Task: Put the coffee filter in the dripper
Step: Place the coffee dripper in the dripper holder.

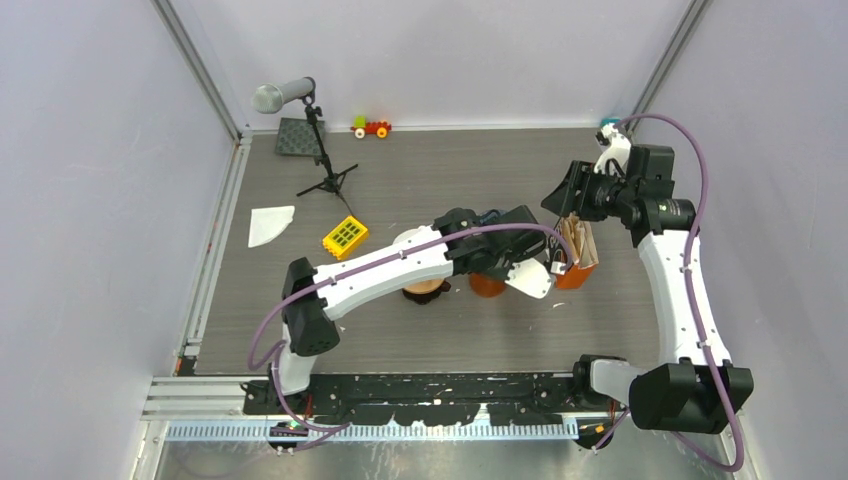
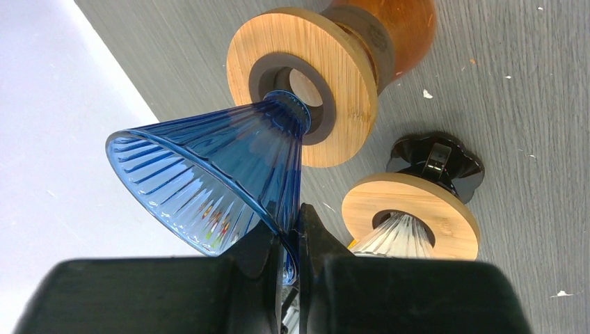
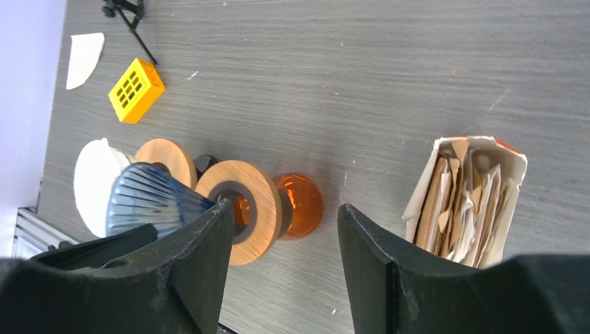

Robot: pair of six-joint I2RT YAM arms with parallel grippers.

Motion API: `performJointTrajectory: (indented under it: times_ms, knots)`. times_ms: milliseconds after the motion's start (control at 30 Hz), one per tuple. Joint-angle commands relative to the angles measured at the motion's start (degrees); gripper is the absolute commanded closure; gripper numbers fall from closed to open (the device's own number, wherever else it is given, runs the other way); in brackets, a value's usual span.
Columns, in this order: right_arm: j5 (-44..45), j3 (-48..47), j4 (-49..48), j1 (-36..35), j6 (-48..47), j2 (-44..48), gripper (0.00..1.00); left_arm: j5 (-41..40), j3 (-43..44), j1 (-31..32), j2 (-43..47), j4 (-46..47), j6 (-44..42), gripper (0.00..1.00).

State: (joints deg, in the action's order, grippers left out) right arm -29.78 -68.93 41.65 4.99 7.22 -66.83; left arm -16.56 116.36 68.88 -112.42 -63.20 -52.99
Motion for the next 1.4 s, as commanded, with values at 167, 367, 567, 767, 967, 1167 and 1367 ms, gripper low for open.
performJointTrajectory:
  times_ms: [167, 367, 567, 767, 967, 1167, 1367]
  knots:
    - [-5.4, -6.6, 2.2, 0.1, -2.4, -2.2, 0.39, -0.1, -0.1, -0.1, -0.7, 2.3, -0.9, 1.0]
    - [-8.7, -8.7, 5.9, -0.3, -4.8, -5.5, 0.39, 0.2, -0.1, -0.1, -1.8, 1.7, -1.0, 1.0]
    - [-9.6, -10.3, 7.8, -1.6, -6.1, -7.4, 0.39, 0.6, -0.5, -0.1, -2.7, 1.4, -1.1, 1.0]
    - [-9.6, -11.4, 11.1, -4.9, -9.2, -8.5, 0.39, 1.1, 0.0, -0.1, -3.7, 0.0, -1.4, 1.0]
    - [-4.7, -10.7, 12.0, -10.8, -10.7, -9.8, 0.4, 1.5, 0.1, -0.2, -4.1, -0.9, -1.3, 1.0]
    - [0.1, -10.3, 11.4, -13.8, -10.9, -12.4, 0.42, 1.9, 0.1, -0.2, -4.5, -1.3, -1.5, 1.0]
    - [2.3, -9.1, 10.5, -15.5, -11.0, -14.8, 0.45, 2.7, -0.1, -0.2, -4.6, -2.2, -1.7, 1.0]
